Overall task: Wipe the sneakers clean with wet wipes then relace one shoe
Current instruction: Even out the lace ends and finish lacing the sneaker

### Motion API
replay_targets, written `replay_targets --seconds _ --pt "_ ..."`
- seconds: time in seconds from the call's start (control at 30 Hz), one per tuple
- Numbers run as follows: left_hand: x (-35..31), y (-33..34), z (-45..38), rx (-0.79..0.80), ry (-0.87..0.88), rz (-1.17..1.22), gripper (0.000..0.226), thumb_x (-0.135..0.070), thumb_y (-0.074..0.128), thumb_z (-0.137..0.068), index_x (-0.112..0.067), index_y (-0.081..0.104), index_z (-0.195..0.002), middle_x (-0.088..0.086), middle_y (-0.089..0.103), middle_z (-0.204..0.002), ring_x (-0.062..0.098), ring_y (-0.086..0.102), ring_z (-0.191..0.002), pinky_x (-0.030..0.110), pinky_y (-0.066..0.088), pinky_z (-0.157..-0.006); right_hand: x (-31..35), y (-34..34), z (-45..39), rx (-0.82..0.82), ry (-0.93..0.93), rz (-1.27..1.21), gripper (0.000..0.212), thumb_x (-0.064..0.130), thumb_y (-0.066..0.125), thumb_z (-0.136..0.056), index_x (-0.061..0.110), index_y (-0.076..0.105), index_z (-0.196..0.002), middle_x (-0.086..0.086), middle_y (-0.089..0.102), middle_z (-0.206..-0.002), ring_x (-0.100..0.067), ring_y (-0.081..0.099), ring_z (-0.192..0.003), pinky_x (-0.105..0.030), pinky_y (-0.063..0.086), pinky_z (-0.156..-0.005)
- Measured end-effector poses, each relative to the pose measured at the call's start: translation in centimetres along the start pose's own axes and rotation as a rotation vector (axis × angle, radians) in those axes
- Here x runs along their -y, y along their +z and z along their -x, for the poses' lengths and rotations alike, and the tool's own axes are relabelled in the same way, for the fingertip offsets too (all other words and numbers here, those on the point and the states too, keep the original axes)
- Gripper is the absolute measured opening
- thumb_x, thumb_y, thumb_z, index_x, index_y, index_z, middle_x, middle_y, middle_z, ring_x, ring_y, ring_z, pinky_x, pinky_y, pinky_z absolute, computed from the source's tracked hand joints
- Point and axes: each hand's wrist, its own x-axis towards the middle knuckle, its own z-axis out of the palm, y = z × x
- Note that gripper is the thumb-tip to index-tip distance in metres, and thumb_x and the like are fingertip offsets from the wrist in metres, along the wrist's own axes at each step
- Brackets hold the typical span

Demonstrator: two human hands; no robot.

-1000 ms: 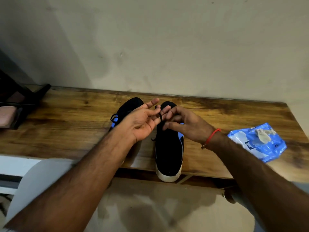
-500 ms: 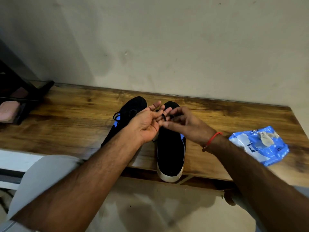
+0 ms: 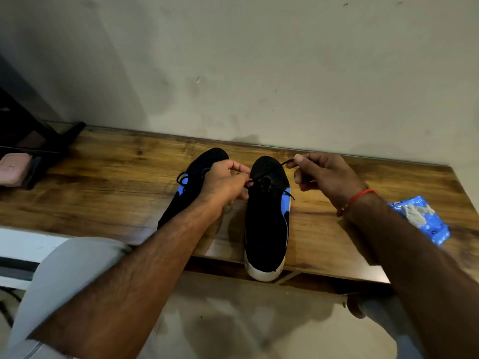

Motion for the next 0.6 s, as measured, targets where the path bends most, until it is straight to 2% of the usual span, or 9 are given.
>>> replay_targets --seconds 0.07,0.13,0.2,0.27,0.37,0.43,0.47,0.53,0.6 --pt "0.3 -0.2 -0.3 -0.01 0.053 -0.142 0.011 -0.012 0.064 -0.097 -0.02 0.068 -0.101 -0.001 0.076 -0.088 0.006 0.064 -0.051 0.016 0.038 -0.036 -0.4 -0.3 -0.2 -0.043 0.002 0.026 0.021 0.024 0.057 -0.099 0.009 0.072 -0.099 -0.003 0.055 -0.061 -0.018 0.047 -0.059 -0.03 0.047 -0.057" --pt "0.9 -0.5 -0.8 -0.018 0.113 -0.295 0.012 -0.012 0.064 -0.096 -0.023 0.068 -0.1 0.001 0.073 -0.09 0.008 0.065 -0.056 0.017 0.047 -0.044 -0.7 -0.2 -0.3 -0.086 -0.017 0.032 0.018 0.02 0.06 -0.097 0.007 0.072 -0.101 -0.003 0.052 -0.063 -0.014 0.047 -0.055 -0.029 0.05 -0.055" --pt "1.6 -1.0 -1.3 -0.053 0.167 -0.477 0.017 -0.012 0.064 -0.096 -0.027 0.066 -0.102 0.005 0.069 -0.097 0.012 0.067 -0.068 0.024 0.053 -0.055 -0.8 0.1 -0.4 -0.1 -0.026 0.015 0.013 0.012 0.059 -0.098 0.009 0.072 -0.096 -0.003 0.056 -0.068 -0.012 0.052 -0.059 -0.026 0.053 -0.057" --pt "2.4 -1.2 -1.6 -0.077 0.177 -0.627 0.021 -0.013 0.064 -0.096 -0.029 0.063 -0.11 0.006 0.063 -0.111 0.013 0.065 -0.079 0.029 0.058 -0.065 -0.9 0.3 -0.4 -0.077 -0.024 -0.017 0.022 0.0 0.05 -0.1 0.008 0.071 -0.098 -0.004 0.06 -0.075 -0.012 0.056 -0.065 -0.023 0.055 -0.062" --pt "2.5 -1.0 -1.1 -0.09 0.281 -0.785 0.029 -0.019 0.063 -0.097 -0.026 0.059 -0.125 0.008 0.048 -0.135 0.02 0.058 -0.106 0.031 0.054 -0.083 -0.8 0.5 -0.4 -0.022 -0.057 -0.029 0.023 -0.007 0.047 -0.099 0.003 0.068 -0.104 -0.01 0.068 -0.082 -0.016 0.064 -0.071 -0.022 0.058 -0.067" --pt "1.6 -0.6 -0.6 -0.12 0.471 -0.76 0.031 -0.035 0.061 -0.099 -0.031 0.061 -0.129 0.002 0.043 -0.145 0.025 0.045 -0.128 0.041 0.045 -0.099 -0.7 0.9 -0.2 0.003 -0.054 -0.039 0.011 -0.003 0.058 -0.094 0.005 0.065 -0.098 -0.012 0.072 -0.077 -0.02 0.068 -0.068 -0.026 0.059 -0.065" --pt "0.9 -0.4 -0.2 -0.079 0.541 -0.676 0.03 -0.044 0.058 -0.099 -0.035 0.063 -0.127 -0.005 0.049 -0.144 0.021 0.044 -0.132 0.048 0.04 -0.105 -0.6 1.2 -0.1 0.007 -0.043 -0.046 0.006 0.0 0.064 -0.091 0.005 0.063 -0.094 -0.012 0.073 -0.074 -0.02 0.068 -0.065 -0.028 0.059 -0.062" --pt "-0.3 -0.1 0.4 0.095 0.553 -0.421 0.028 -0.052 0.056 -0.098 -0.039 0.07 -0.119 -0.018 0.068 -0.122 0.006 0.059 -0.119 0.047 0.045 -0.104 -0.8 1.9 0.1 -0.016 -0.054 -0.002 0.012 0.007 0.074 -0.084 0.005 0.062 -0.088 -0.01 0.073 -0.07 -0.019 0.067 -0.061 -0.028 0.056 -0.055" --pt "-0.7 0.1 1.0 0.245 0.452 -0.243 0.021 -0.038 0.065 -0.097 -0.027 0.075 -0.112 -0.011 0.077 -0.096 0.001 0.072 -0.092 0.029 0.057 -0.087 -1.0 2.4 0.1 -0.055 -0.132 0.142 0.016 0.017 0.079 -0.08 0.006 0.068 -0.086 -0.009 0.072 -0.074 -0.015 0.066 -0.063 -0.026 0.055 -0.054"
